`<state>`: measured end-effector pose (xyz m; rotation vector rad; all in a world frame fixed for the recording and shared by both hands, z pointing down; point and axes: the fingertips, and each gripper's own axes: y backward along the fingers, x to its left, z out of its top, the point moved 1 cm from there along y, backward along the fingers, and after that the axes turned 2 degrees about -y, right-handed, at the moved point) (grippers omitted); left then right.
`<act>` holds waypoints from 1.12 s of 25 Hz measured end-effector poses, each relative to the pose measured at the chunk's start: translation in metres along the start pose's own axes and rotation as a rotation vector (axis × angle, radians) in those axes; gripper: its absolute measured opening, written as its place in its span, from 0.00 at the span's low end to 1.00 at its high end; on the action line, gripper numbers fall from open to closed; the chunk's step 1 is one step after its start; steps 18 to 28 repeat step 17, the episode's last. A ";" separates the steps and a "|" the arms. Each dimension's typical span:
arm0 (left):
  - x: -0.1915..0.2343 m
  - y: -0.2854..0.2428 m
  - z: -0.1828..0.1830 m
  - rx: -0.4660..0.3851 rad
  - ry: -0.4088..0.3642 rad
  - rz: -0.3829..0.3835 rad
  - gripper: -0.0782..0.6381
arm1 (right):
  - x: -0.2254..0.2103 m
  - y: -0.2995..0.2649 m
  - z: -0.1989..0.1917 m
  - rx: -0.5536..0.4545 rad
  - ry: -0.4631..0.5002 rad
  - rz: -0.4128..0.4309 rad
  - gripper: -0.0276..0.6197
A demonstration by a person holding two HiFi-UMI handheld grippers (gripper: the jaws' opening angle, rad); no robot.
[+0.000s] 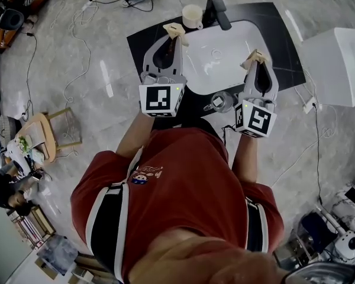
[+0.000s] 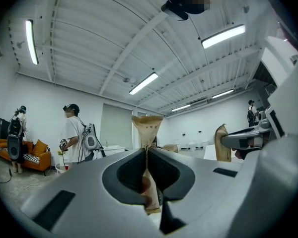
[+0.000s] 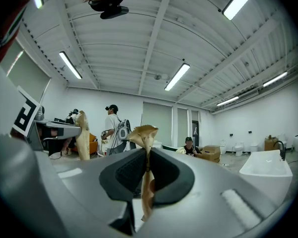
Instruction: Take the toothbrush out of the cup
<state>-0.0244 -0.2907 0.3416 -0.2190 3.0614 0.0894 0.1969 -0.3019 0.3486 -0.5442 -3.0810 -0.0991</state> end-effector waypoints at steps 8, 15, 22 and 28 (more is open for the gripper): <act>0.002 -0.007 0.005 -0.014 -0.012 -0.003 0.13 | -0.005 -0.005 0.006 -0.015 0.004 -0.014 0.09; 0.004 -0.008 0.004 -0.015 -0.009 -0.009 0.13 | -0.002 -0.007 0.005 -0.013 0.009 -0.018 0.10; 0.004 -0.010 0.004 -0.018 -0.011 -0.010 0.13 | -0.002 -0.009 0.005 -0.013 0.009 -0.019 0.10; 0.004 -0.010 0.004 -0.018 -0.011 -0.010 0.13 | -0.002 -0.009 0.005 -0.013 0.009 -0.019 0.10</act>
